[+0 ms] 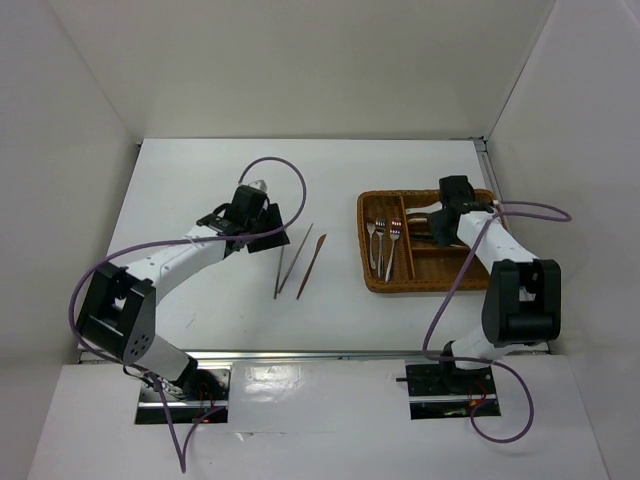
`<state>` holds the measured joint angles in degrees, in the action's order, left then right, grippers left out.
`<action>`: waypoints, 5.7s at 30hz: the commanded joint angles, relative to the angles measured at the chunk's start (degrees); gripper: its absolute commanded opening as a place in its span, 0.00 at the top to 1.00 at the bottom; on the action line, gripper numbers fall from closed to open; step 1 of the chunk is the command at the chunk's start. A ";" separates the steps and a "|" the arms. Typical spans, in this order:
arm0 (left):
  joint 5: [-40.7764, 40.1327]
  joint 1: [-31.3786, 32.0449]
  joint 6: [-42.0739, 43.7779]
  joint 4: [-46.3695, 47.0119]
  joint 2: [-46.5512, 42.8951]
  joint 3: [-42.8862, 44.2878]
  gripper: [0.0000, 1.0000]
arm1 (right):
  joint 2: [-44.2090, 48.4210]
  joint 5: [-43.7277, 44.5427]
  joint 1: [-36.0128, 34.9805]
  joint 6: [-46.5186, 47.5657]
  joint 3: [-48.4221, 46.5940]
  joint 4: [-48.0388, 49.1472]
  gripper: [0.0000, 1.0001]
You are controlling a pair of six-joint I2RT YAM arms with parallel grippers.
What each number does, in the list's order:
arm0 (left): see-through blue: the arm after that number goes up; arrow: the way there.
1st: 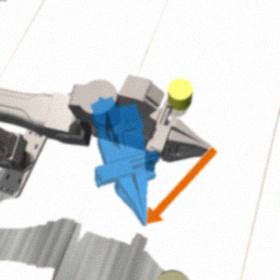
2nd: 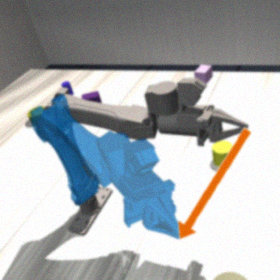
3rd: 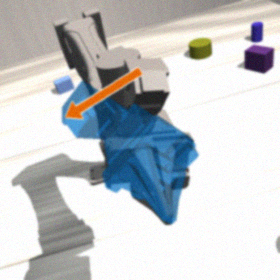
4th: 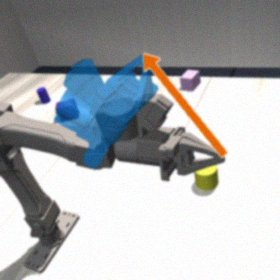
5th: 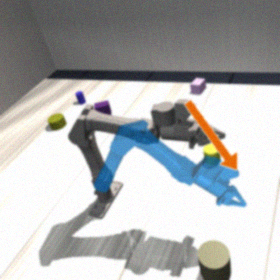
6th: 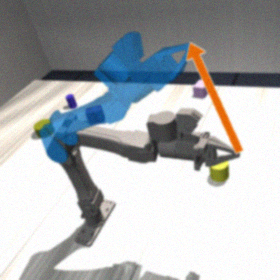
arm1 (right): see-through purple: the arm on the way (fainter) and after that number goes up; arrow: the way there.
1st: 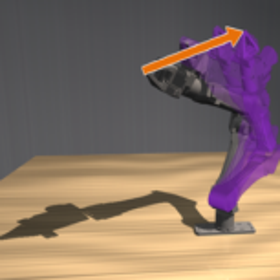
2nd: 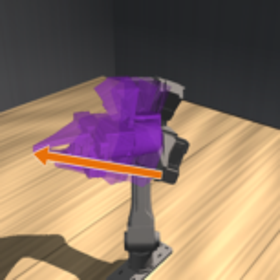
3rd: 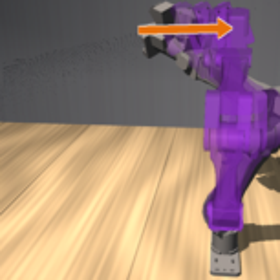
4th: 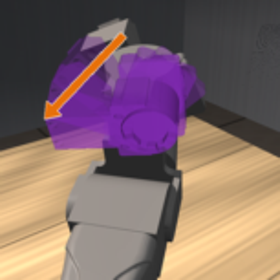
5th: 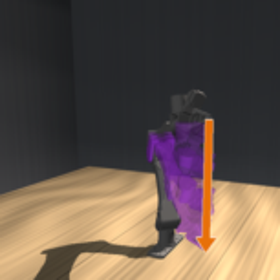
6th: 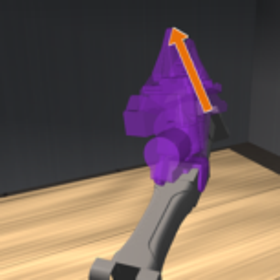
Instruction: Sort the eating utensils into containers
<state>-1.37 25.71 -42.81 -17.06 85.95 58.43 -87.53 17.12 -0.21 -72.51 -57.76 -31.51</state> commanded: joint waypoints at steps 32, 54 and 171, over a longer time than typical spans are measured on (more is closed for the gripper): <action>-10.05 17.35 11.08 -7.19 23.64 13.63 0.52 | 19.06 -8.43 0.30 27.33 6.51 8.75 0.46; -14.54 15.08 2.74 -14.15 17.95 19.44 0.81 | 33.39 -36.43 -1.19 44.11 18.20 29.39 0.36; -12.34 4.34 13.54 -1.39 16.09 8.71 0.40 | 6.58 -11.85 -6.21 23.64 0.45 12.96 0.44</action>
<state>-11.57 28.88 -30.11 -17.93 101.49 64.73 -82.48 6.07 -6.20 -51.72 -57.67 -21.67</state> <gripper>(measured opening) 0.600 0.561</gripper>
